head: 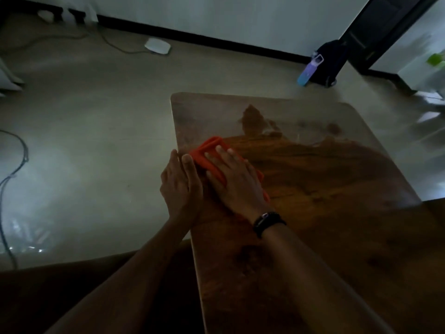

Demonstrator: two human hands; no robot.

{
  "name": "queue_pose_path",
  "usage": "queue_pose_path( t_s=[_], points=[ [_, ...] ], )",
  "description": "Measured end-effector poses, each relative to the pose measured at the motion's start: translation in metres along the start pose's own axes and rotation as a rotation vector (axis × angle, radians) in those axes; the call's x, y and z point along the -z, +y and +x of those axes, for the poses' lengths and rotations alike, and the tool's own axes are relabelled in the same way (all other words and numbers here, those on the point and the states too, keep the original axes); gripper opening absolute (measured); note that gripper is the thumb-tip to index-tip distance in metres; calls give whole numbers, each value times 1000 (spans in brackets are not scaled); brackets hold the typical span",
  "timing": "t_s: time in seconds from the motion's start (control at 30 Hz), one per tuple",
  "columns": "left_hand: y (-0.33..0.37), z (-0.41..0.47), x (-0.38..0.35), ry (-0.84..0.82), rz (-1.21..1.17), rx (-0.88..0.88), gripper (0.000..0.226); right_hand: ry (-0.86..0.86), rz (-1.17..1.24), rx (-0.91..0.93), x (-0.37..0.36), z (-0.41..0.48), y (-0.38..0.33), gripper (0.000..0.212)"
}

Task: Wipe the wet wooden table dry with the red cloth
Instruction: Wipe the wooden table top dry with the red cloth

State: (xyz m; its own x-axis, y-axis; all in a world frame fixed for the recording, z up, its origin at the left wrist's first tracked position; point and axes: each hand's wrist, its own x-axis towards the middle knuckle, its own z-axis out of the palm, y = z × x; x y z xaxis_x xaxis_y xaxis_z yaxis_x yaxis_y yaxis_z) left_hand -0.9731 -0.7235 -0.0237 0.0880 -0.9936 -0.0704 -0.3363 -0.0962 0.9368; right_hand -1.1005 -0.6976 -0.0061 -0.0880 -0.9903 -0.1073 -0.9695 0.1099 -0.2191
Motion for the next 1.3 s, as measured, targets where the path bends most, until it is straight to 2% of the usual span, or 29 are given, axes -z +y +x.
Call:
queue_pose_path(
  t_s=[0.23, 0.33, 0.43, 0.6, 0.73, 0.8, 0.87, 0.97, 1.13, 1.23, 1.3],
  points=[
    [0, -2, 0, 18, -27, -63, 62, 104, 59, -474, 44, 29, 103, 59],
    [-1, -1, -1, 28, -52, -67, 60, 122, 155, -605, 50, 41, 117, 57],
    [-4, 0, -2, 38, -113, -38, 62, 97, 93, -528, 37, 53, 93, 55],
    [-8, 1, -3, 80, -191, 23, 87, 82, 49, -208, 5, 66, 0, 53],
    [-9, -2, -2, 159, -220, 15, 90, 70, 13, 77, -14, 71, -62, 64],
    [-9, -3, -3, 170, -207, 24, 90, 74, 19, 127, -15, 73, -64, 62],
    [-9, -4, -4, 159, -181, 22, 87, 85, 62, 104, -11, 75, -50, 52],
    [-8, -3, -4, 115, -143, 30, 79, 81, 65, -14, 1, 80, -13, 50],
    [-7, 2, -4, 45, -100, 9, 71, 112, 20, -270, 31, 75, 94, 52],
    [-4, 2, -4, 6, -71, -55, 65, 146, 49, -432, 46, 75, 146, 55],
    [-3, 2, -3, -1, -66, -128, 58, 149, 70, -473, 50, 76, 156, 55]
  ],
)
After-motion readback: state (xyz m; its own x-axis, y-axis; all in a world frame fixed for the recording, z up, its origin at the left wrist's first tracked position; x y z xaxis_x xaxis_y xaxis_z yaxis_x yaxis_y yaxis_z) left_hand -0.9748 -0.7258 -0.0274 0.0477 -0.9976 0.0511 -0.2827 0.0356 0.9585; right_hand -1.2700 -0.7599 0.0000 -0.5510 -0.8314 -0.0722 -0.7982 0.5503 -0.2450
